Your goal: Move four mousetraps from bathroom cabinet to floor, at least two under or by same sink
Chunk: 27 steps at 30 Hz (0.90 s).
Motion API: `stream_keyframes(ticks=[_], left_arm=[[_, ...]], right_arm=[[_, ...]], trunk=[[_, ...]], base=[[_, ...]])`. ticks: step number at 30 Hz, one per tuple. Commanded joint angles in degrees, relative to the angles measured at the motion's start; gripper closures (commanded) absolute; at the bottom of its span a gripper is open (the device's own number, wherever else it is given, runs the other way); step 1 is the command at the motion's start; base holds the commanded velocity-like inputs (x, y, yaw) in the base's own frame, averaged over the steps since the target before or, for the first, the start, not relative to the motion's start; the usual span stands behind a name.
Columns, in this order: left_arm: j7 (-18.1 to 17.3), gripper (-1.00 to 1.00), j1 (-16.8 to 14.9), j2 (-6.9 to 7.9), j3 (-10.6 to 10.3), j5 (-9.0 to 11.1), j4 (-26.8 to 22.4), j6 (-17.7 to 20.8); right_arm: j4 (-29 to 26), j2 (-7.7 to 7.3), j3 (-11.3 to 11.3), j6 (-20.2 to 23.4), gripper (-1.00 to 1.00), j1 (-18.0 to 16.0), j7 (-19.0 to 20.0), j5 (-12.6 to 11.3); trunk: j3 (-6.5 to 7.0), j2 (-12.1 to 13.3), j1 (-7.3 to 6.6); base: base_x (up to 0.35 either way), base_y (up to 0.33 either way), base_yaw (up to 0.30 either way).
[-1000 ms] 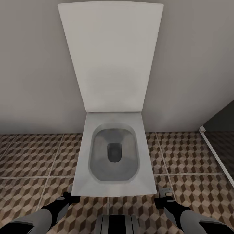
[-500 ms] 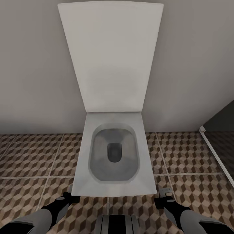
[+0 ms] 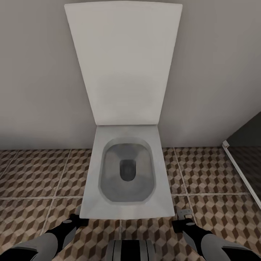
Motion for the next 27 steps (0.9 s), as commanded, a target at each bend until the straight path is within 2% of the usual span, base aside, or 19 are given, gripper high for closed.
stream_keyframes(ticks=[1,8,27], left_arm=[[0.41,1.00,-0.03,0.01,-0.44,0.43,0.07,-0.21],[2.23,1.00,-0.03,0.06,-0.44,0.47,0.12,-0.21],[2.38,1.00,-0.03,0.04,-0.51,0.60,0.12,-0.22]], right_arm=[[0.09,0.02,-0.33,-0.39,1.00,-0.04,-0.10,0.43],[0.08,0.02,-0.33,-0.97,1.00,-0.04,-0.14,0.30],[0.08,-0.04,-0.33,-1.32,1.00,-0.05,-0.09,0.26]], trunk=[[-0.03,-0.01,-0.01],[-0.03,-0.01,-0.01],[-0.03,-0.01,-0.01]], base=[[0.000,0.000,0.000],[0.000,0.000,0.000],[0.000,0.000,0.000]])
